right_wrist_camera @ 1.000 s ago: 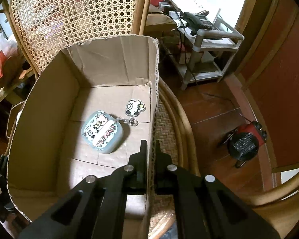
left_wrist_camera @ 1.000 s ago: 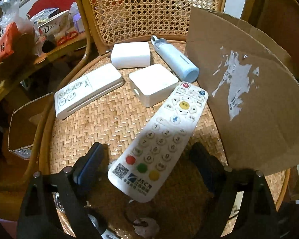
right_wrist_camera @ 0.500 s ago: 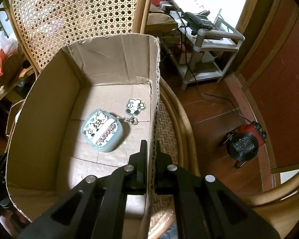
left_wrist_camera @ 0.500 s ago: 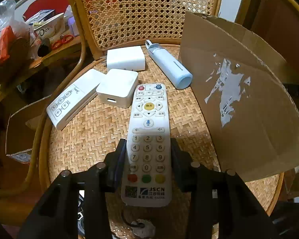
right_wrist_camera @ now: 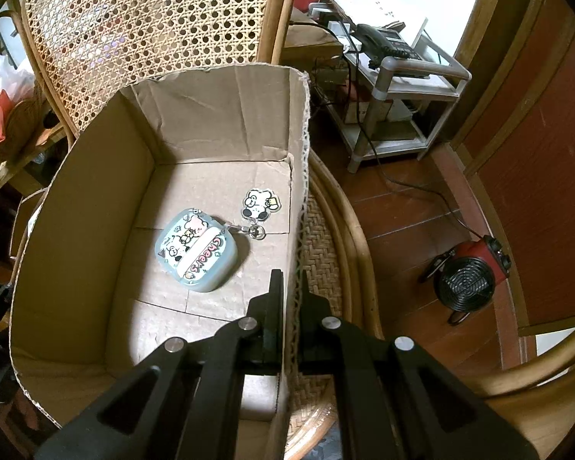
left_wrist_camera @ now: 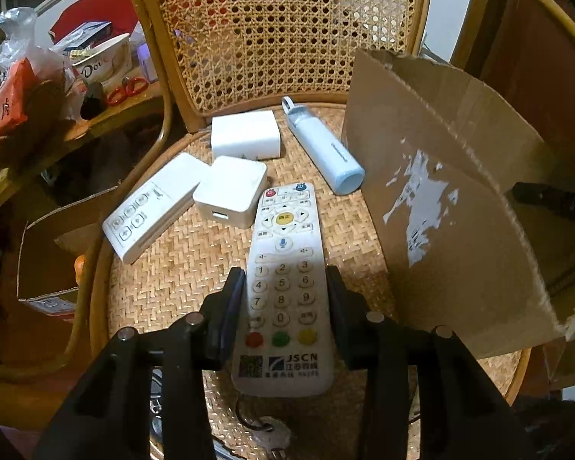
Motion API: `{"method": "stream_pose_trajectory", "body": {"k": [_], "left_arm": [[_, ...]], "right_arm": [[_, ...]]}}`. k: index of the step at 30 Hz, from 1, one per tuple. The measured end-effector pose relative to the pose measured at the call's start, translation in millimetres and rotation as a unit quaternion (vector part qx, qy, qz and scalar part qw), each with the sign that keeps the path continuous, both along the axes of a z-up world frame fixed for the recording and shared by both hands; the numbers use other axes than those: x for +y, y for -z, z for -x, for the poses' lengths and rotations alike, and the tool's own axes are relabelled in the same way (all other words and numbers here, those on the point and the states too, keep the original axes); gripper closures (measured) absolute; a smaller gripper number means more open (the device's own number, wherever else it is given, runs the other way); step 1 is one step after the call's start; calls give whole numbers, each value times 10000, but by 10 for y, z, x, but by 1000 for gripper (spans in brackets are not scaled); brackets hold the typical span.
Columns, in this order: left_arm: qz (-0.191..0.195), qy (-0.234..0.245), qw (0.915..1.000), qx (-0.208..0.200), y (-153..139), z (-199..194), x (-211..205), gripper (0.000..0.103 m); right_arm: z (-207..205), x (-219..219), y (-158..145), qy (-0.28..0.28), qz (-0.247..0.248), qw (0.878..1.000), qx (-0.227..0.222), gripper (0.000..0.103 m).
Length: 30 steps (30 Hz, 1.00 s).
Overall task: Organize rigid objects
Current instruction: 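Carry the white TV remote into the box and release it beside the case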
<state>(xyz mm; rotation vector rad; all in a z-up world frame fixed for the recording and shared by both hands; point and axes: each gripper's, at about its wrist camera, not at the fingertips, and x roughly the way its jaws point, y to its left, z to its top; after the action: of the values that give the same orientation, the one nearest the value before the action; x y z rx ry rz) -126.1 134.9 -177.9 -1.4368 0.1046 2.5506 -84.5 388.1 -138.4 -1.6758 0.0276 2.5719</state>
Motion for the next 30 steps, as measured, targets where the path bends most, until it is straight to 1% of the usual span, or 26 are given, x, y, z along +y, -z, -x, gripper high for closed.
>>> {"method": "stream_pose_trajectory", "body": {"k": [10,13,16,20,23,25,27,30], "left_arm": [[-25,-21,9997,247,-264,13,31,63],[-48,7,9994,346,-393,28,78,63],[-37,64,9991,426,-527,37,179,63],[32,123,9979,642,-718,5,340,63],[-38,191,9971,729,-843,13,455,63],[-179,234,9966,766,-929,19,534,63],[-143,266,9963,802,-979,20,629,63],[-272,391,9956,813,-1059,0,805,63]], "right_arm": [[-3,-12,-6,-4,22,10000,-12,97],[-2,-6,-6,-1,15,10000,-10,97],[-5,-2,-8,1,17,10000,-9,97],[-6,2,-10,3,24,10000,-14,97],[-4,6,-10,2,15,10000,-12,97],[-4,11,-12,12,19,10000,-12,97],[4,29,-12,23,28,10000,-14,97],[-2,28,-13,23,20,10000,-19,97]]}}
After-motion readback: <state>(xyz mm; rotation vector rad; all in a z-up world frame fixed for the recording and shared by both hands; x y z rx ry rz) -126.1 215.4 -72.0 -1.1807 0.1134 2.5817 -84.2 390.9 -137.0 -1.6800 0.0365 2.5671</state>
